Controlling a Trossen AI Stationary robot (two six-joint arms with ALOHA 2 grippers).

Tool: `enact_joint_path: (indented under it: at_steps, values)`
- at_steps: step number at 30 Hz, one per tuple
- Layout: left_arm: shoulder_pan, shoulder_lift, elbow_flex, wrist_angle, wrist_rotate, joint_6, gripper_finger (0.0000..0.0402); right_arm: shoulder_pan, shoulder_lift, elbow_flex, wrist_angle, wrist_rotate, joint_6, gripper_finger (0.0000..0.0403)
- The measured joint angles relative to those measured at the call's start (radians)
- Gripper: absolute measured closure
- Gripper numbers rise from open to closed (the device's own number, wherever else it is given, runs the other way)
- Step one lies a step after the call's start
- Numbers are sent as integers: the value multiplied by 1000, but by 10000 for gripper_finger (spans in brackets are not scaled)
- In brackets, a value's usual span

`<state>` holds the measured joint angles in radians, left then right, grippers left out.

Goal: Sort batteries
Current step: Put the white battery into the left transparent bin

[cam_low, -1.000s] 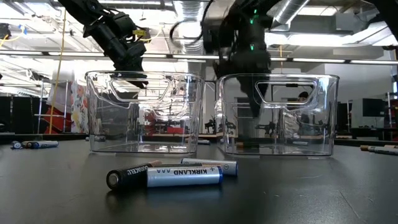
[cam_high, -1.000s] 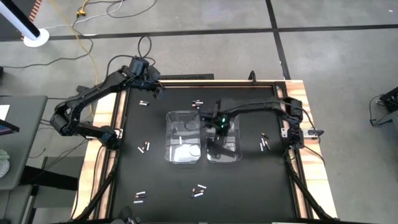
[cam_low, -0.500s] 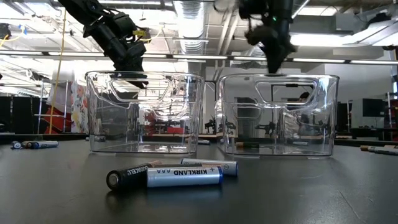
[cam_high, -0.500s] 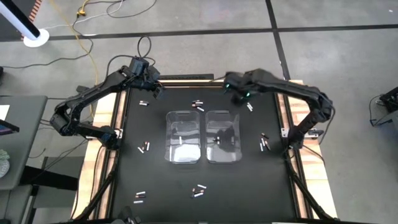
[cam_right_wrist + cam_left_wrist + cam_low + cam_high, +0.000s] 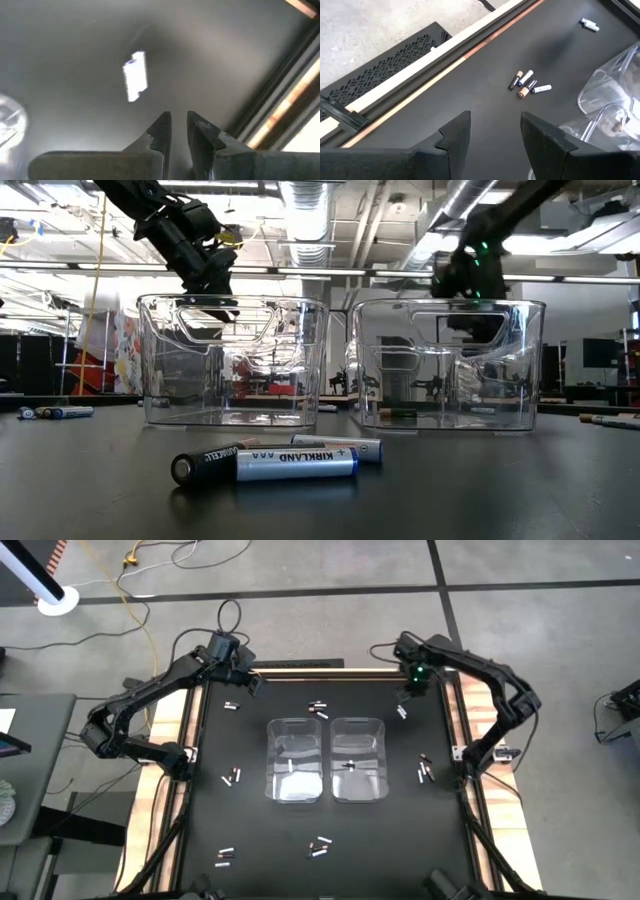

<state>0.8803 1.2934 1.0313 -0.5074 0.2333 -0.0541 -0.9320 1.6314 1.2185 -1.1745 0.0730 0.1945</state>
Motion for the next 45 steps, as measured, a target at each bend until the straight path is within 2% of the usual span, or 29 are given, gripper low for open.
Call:
enact_joint_path:
  at_steps: [4, 9, 18, 21, 30, 45]
  values:
    - [0, 0, 0, 0, 0, -37, 233, -60, 0, -41, 63, 0, -20, 326]
    - [0, 0, 0, 0, 0, -45, 233, -76, 0, -46, 139, -1, -46, 310]
    - [0, 0, 0, 1, 0, -44, 233, -54, 29, -46, 200, -3, -65, 213]
    - [0, 0, 0, 1, 0, -45, 233, -33, 70, -46, 211, -2, -78, 194]
    - [0, 0, 0, 1, 0, -48, 233, 48, 185, -47, 223, -2, -144, 211]
    - [0, 0, 0, -4, 0, -67, 233, 52, 190, -52, 235, 1, -143, 244]
